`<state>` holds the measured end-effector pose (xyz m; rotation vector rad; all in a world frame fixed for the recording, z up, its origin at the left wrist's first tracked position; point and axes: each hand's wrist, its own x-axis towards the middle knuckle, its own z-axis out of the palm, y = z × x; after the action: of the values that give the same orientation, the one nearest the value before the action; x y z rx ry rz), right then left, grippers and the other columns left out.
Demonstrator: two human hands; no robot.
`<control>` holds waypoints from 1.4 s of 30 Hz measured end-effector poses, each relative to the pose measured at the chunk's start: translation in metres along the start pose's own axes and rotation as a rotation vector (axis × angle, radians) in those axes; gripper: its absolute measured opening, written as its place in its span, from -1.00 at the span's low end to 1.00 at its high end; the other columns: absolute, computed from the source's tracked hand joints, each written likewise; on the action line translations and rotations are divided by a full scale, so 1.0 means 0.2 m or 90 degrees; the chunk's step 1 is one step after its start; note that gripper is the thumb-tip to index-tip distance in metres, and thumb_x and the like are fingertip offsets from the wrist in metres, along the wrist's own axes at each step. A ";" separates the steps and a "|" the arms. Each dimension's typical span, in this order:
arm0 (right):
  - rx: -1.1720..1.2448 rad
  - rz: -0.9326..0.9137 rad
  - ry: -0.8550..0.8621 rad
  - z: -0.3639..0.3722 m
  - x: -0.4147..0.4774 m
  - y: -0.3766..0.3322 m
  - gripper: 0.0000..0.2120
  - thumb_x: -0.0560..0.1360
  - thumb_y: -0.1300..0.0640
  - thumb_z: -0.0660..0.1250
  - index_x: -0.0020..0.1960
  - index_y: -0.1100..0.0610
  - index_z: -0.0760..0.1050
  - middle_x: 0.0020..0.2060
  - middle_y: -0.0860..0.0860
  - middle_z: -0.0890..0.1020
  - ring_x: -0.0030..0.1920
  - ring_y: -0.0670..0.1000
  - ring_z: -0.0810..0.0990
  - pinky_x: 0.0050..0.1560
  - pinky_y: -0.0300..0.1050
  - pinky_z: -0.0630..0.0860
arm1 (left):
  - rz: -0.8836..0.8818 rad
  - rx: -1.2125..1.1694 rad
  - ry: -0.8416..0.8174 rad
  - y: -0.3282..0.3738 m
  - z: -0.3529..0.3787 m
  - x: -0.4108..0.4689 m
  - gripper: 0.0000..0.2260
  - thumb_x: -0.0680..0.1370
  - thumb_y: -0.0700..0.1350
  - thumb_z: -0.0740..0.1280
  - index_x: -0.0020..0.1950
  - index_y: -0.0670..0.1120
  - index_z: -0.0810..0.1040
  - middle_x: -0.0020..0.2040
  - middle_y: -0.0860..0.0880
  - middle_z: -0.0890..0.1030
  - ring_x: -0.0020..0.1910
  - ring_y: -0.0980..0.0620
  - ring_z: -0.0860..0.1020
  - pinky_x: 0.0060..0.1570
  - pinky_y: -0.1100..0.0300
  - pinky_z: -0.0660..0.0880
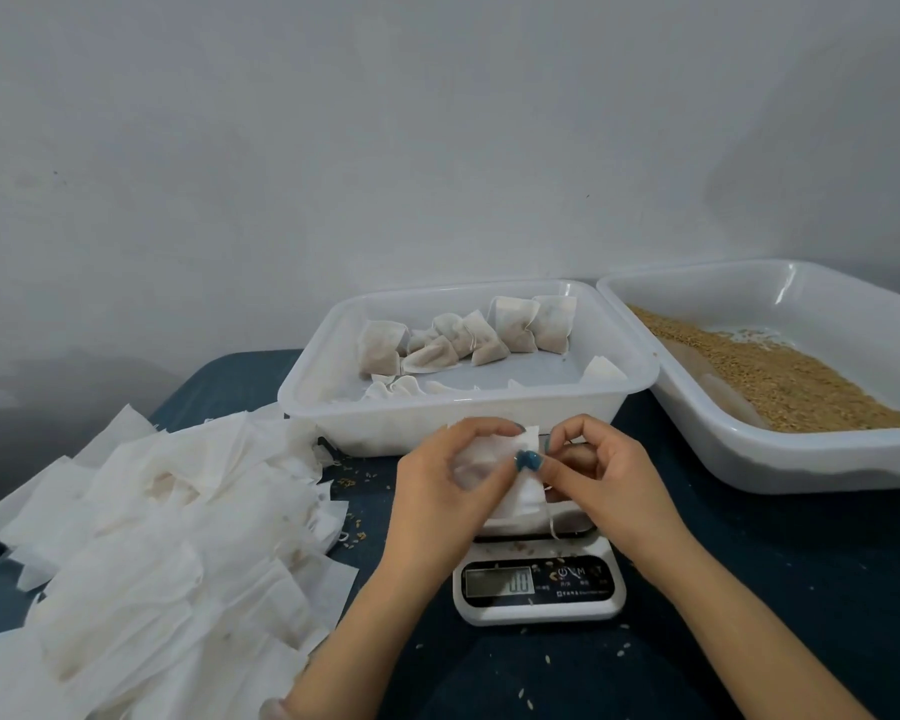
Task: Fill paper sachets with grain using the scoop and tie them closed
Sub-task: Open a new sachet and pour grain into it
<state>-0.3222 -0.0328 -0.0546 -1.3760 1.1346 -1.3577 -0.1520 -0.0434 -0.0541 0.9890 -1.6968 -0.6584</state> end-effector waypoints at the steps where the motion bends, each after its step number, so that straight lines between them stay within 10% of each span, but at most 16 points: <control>1: -0.005 -0.004 -0.003 0.00 0.00 0.00 -0.88 0.47 0.29 0.45 -0.10 0.16 0.52 -0.30 0.10 0.71 -0.27 -0.05 0.68 -0.27 -0.26 0.58 | -0.003 0.018 -0.004 0.00 0.00 0.00 -0.87 0.50 -0.09 0.50 0.00 0.10 0.66 -0.01 0.21 0.68 0.00 0.16 0.63 0.04 0.21 0.55; 42: -0.116 -0.065 -0.051 0.00 -0.02 0.00 -0.76 0.45 0.32 0.46 -0.02 0.01 0.71 -0.16 -0.06 0.74 -0.14 0.00 0.70 -0.19 -0.12 0.65 | -0.080 -0.132 0.052 -0.02 -0.02 0.02 -0.96 0.48 0.00 0.45 -0.12 0.08 0.62 -0.14 0.08 0.68 -0.11 0.12 0.61 -0.02 0.23 0.54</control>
<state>-0.3223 -0.0290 -0.0559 -1.6255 1.1704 -1.2826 -0.1481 -0.0484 -0.0537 0.9672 -1.4711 -0.8461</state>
